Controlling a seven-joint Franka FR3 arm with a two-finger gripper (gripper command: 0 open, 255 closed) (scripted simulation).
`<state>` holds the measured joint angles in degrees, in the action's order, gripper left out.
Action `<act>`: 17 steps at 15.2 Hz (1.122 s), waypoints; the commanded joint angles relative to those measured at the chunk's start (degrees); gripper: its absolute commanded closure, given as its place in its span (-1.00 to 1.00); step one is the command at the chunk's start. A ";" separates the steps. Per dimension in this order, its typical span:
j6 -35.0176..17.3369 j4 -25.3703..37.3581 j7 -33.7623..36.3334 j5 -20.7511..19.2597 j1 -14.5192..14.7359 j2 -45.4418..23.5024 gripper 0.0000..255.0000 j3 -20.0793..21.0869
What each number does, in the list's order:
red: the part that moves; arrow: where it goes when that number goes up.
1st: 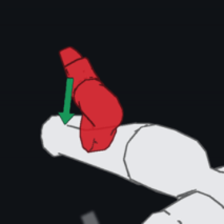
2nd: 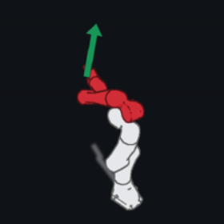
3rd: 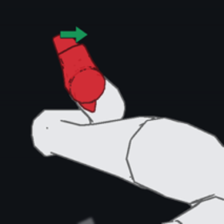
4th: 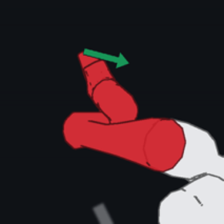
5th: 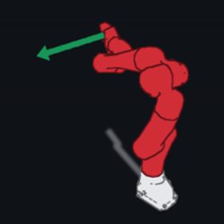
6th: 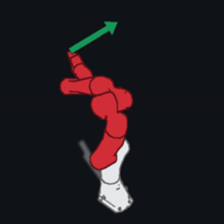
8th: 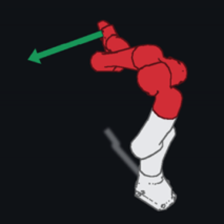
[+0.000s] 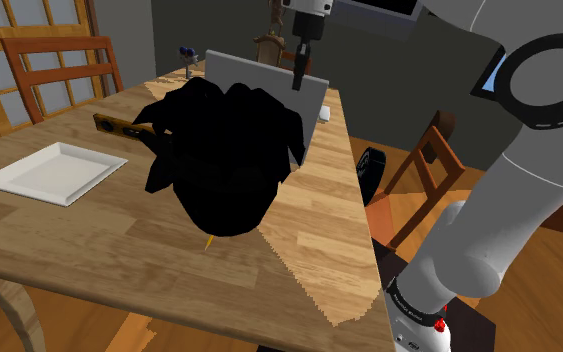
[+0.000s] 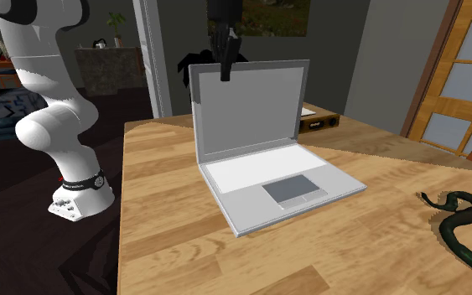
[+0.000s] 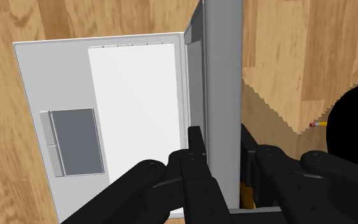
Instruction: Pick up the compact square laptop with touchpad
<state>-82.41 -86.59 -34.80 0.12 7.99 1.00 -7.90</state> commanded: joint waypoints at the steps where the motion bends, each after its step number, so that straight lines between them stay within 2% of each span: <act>1: 0.02 -0.03 -0.01 0.05 0.03 0.00 1.00 0.04; 8: 5.39 7.58 -0.18 0.37 -0.07 -2.27 1.00 -0.09; 17: 14.71 22.17 -0.64 1.18 -0.58 -7.59 1.00 -0.43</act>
<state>-68.87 -66.51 -35.35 1.19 7.50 -5.85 -8.28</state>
